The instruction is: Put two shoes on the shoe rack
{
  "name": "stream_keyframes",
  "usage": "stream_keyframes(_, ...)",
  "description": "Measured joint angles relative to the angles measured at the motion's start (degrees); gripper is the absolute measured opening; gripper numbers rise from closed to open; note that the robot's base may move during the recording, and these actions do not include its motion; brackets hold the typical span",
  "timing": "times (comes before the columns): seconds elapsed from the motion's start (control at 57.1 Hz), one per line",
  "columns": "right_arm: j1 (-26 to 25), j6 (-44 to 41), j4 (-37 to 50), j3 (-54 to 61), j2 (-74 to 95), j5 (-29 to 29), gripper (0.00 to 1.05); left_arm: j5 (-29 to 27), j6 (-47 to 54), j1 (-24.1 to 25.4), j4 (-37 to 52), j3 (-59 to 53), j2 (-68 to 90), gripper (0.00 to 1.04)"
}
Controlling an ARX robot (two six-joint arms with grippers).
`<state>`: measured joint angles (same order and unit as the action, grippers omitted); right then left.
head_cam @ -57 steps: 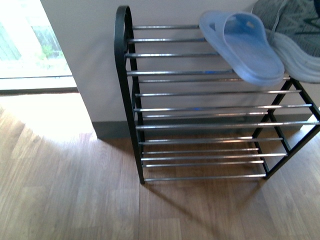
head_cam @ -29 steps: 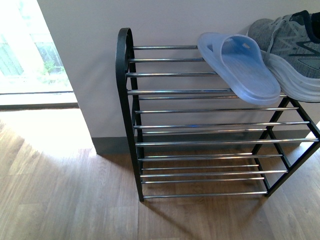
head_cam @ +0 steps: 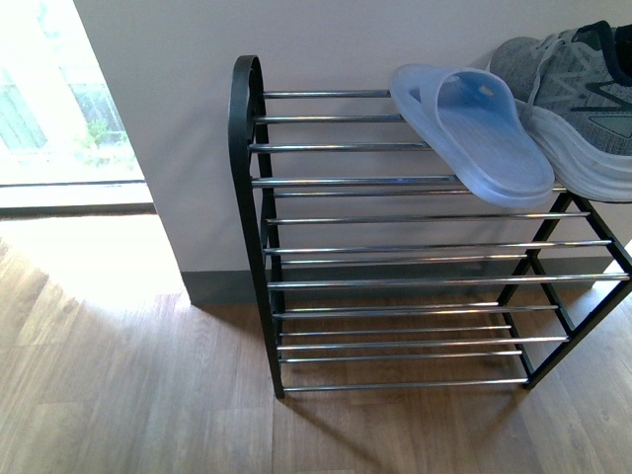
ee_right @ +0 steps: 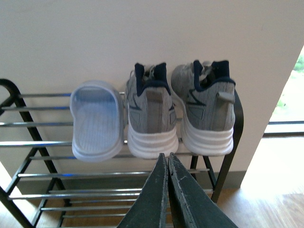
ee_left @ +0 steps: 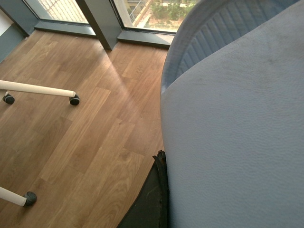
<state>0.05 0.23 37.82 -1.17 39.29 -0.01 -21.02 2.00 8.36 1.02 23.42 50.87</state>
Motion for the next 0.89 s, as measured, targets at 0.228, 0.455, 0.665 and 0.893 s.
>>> stream_keyframes(0.228, 0.0, 0.0, -6.9, 0.0, -7.7, 0.0, 0.01, 0.0, 0.0, 0.0, 0.0, 0.0, 0.0, 0.02)
stream_keyframes(0.455, 0.0, 0.0, -13.5, 0.1, -14.8, 0.0, 0.01, 0.0, 0.0, 0.0, 0.0, 0.0, 0.0, 0.02)
stream_keyframes(0.665, 0.0, 0.0, -18.9, 0.1, -20.4, 0.0, 0.01, 0.0, 0.0, 0.0, 0.0, 0.0, 0.0, 0.02)
stream_keyframes(0.893, 0.0, 0.0, -23.5, 0.1, -25.0, 0.0, 0.01, 0.0, 0.0, 0.0, 0.0, 0.0, 0.0, 0.02)
